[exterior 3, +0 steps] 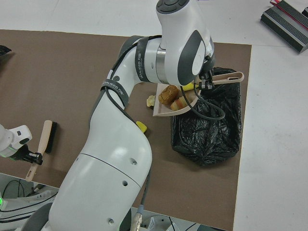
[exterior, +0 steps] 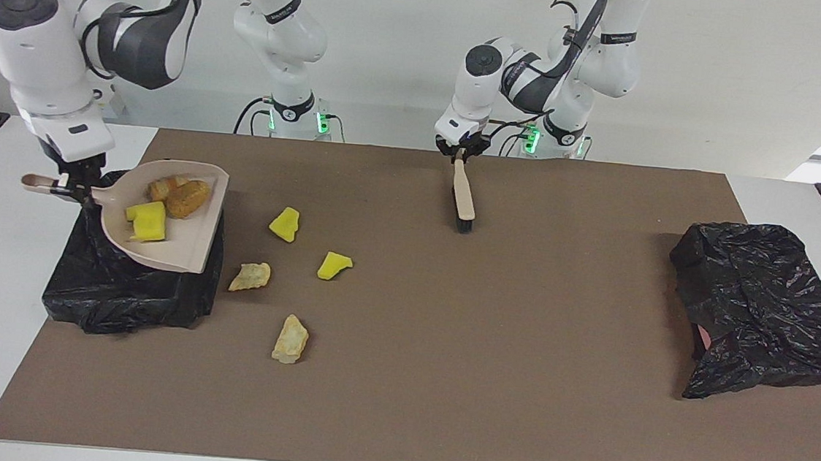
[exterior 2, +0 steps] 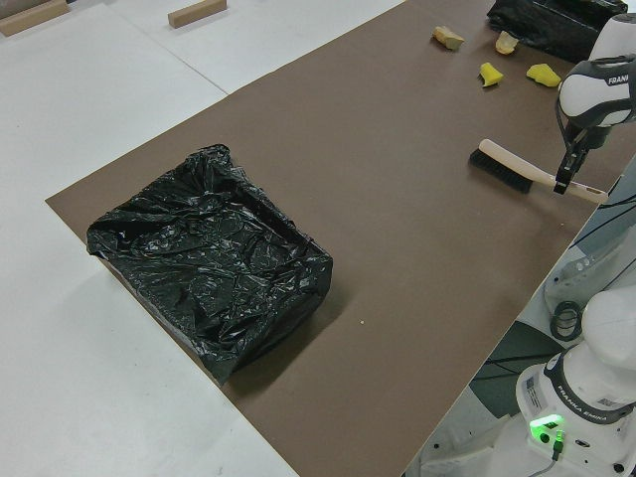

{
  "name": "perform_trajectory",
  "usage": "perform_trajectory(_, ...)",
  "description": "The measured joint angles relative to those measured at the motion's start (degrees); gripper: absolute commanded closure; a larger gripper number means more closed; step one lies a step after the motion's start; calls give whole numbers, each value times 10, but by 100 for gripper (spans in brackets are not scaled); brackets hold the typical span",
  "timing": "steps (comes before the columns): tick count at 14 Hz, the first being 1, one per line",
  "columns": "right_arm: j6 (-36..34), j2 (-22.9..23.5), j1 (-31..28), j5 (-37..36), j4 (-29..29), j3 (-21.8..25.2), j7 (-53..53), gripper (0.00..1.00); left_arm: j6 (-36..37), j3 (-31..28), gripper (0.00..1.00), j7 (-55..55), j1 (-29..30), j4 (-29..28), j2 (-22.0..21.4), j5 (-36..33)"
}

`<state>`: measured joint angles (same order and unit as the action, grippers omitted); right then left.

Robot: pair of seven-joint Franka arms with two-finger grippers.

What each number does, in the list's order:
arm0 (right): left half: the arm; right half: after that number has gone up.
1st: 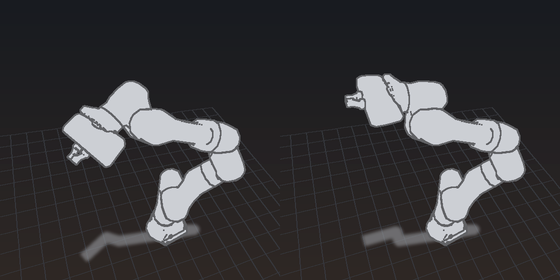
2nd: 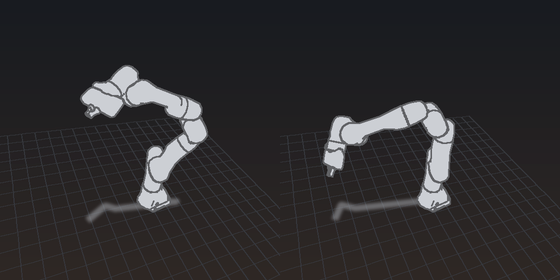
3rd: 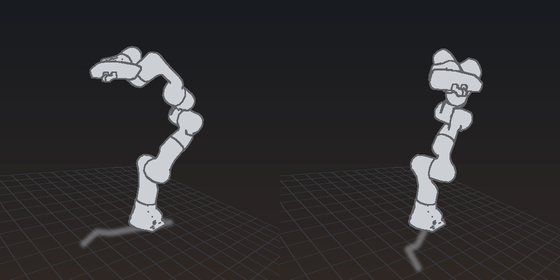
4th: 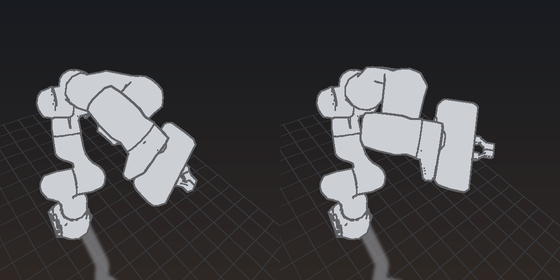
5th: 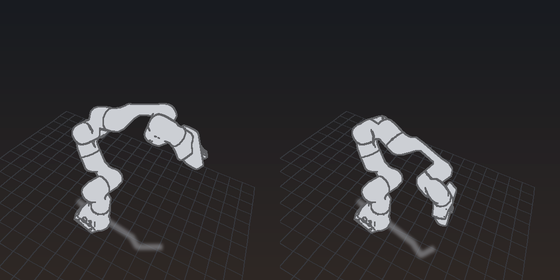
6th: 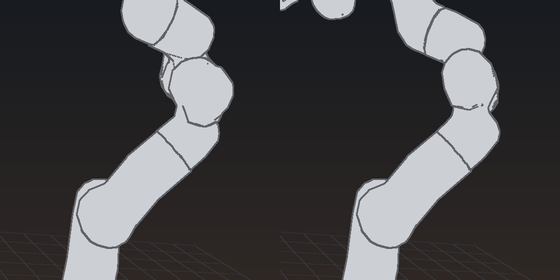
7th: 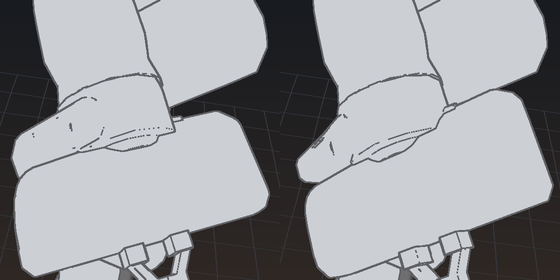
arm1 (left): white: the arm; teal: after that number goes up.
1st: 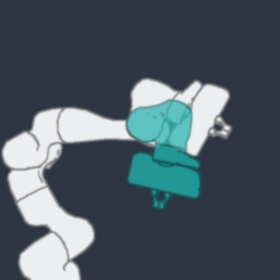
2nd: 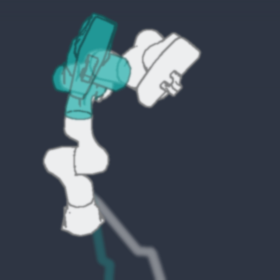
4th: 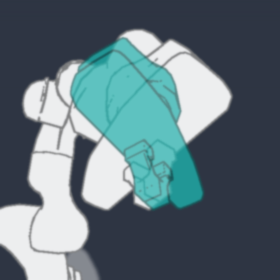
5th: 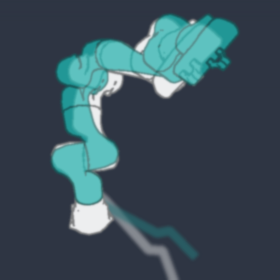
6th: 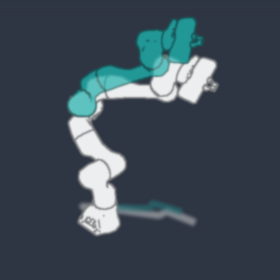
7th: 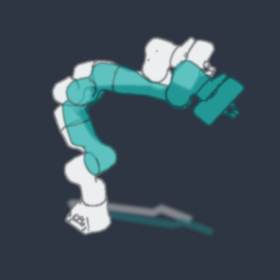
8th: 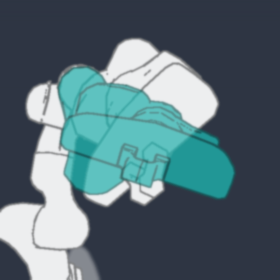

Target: Sweep and dump trash in bin

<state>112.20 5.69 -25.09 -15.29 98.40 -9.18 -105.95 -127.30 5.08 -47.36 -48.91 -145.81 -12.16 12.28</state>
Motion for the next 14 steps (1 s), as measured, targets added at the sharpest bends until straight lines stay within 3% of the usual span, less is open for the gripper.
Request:
perform_trajectory(3,96,-17,-36,-18,52,1,-42,100,-2,-6,0,0,30,20,0,0)
perform_trajectory(6,155,-36,-37,-107,104,-1,-30,100,1,-10,0,22,92,74,17,-1)
perform_trajectory(10,160,-46,0,-273,144,-4,121,100,22,-14,0,97,172,175,88,-1)
perform_trajectory(14,128,-51,41,-390,171,-5,226,100,22,-15,0,268,263,221,118,-8)
